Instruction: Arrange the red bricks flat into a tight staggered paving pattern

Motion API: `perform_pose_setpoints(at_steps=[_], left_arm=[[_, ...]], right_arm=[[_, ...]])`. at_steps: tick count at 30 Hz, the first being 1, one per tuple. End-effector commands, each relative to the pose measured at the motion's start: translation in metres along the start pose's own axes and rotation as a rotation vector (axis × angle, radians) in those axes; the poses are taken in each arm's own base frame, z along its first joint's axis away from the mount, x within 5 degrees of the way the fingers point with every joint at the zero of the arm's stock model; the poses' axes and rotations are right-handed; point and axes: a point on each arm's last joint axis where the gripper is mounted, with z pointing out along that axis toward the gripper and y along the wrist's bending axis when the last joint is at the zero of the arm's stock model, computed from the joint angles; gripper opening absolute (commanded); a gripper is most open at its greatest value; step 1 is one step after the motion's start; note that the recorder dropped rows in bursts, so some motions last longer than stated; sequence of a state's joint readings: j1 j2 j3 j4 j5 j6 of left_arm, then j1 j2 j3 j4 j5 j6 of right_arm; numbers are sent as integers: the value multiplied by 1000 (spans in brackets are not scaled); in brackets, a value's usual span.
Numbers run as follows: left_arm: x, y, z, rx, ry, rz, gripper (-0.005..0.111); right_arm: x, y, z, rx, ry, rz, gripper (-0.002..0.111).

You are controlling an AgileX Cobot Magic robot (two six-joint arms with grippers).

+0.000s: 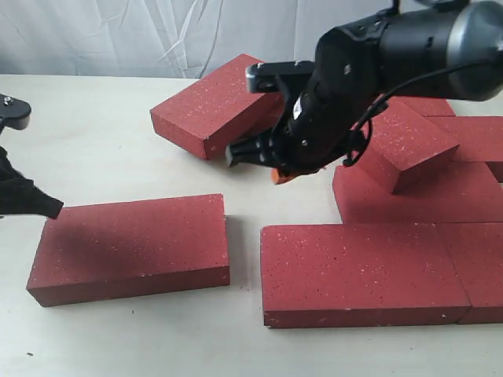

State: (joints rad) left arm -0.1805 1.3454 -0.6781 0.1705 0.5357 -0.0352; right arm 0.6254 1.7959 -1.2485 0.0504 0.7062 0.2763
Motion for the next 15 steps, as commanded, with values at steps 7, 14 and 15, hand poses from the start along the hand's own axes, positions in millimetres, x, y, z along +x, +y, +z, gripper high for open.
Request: perform_pose_setpoints(at_steps=[7,14,15], left_arm=[[-11,-8,-31,131,-188,-244,0],[-16,-8,-32,137,-243,-262,0],[-17,-8,-32,138,-249,-265,0]], right_arm=[[-17,-60,-36,59,-75,134,-1],[-25,-40,8,-39,-62,33,-1],[-27,-40,13,-43,-56,40,-1]])
